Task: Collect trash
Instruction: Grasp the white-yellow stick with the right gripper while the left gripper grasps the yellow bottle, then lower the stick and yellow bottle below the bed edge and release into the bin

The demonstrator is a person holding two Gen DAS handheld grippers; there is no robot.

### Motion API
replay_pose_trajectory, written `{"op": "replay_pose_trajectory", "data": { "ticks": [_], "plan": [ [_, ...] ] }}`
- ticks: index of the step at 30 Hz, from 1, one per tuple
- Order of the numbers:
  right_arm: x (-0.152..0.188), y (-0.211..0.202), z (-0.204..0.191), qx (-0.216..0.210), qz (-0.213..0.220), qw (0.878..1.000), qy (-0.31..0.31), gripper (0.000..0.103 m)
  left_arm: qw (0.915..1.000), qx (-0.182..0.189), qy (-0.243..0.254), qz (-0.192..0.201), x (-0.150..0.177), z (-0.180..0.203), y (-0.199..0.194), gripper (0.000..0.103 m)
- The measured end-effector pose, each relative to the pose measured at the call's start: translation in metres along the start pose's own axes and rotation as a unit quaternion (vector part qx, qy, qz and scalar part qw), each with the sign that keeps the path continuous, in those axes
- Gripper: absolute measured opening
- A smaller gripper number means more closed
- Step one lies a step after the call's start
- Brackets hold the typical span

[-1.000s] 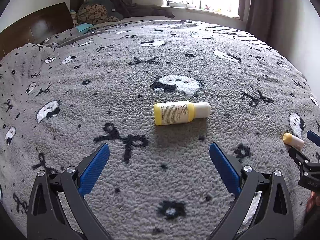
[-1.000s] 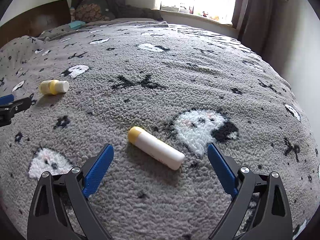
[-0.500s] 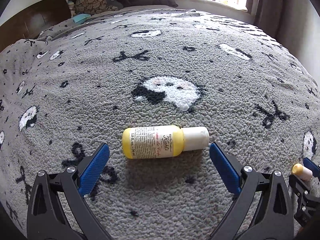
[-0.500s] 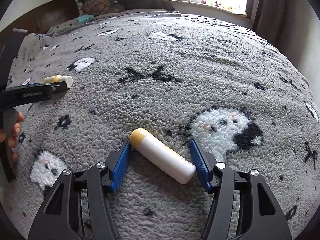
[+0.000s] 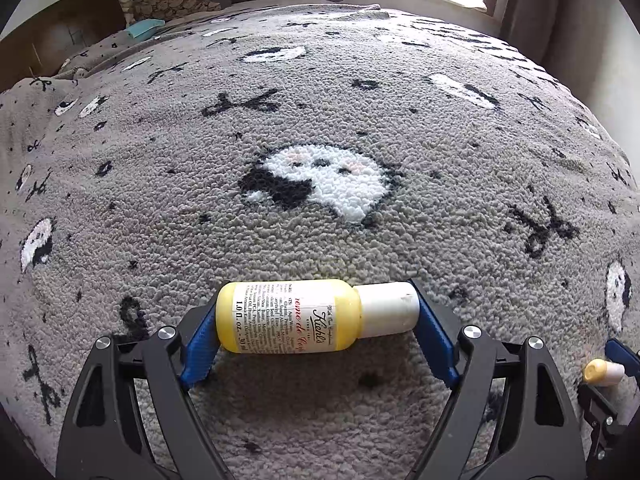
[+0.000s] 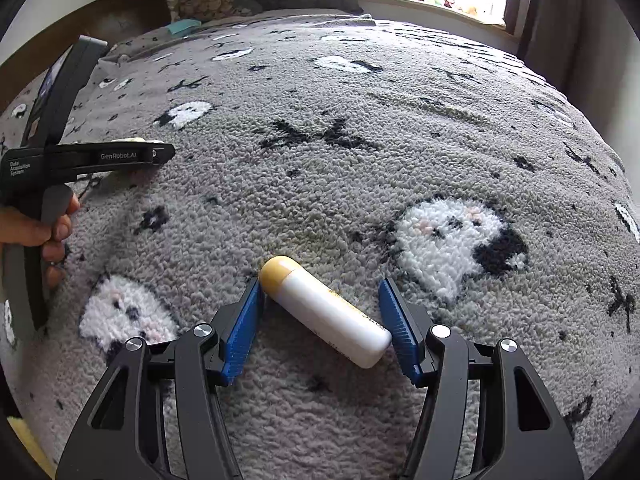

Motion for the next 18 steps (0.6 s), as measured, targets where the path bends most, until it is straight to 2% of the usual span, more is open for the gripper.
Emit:
{"op": "replay_pose_trajectory", "data": {
  "ticks": [5,9,18],
  "plan": [
    [0.009,-0.015,-0.002,0.008,0.001,1.000,-0.007,0.060,0.9998,0.001,0.018,0.008,0.014,0.000,-0.026,0.080],
    [0.014,-0.043,-0.003,0.010,0.016,1.000,-0.002,0.060,0.9997,0.008,0.011,0.022,0.023,-0.004,-0.059,0.080],
    [0.032,-0.129,-0.022,-0.013,0.077,0.997,-0.017,0.060,0.9966,0.059,0.028,0.051,0.071,0.015,-0.161,0.080]
  ]
}}
Point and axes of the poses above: each gripper's, at about its wrist camera, not at the fingertips, and y roughly the way its jaws point, z to its right, x to its underside, the point moved 6 cm from there along y, roughly the way its jaws point, and after that the axes turned 10 degrees about z, right-handed, at the moved point
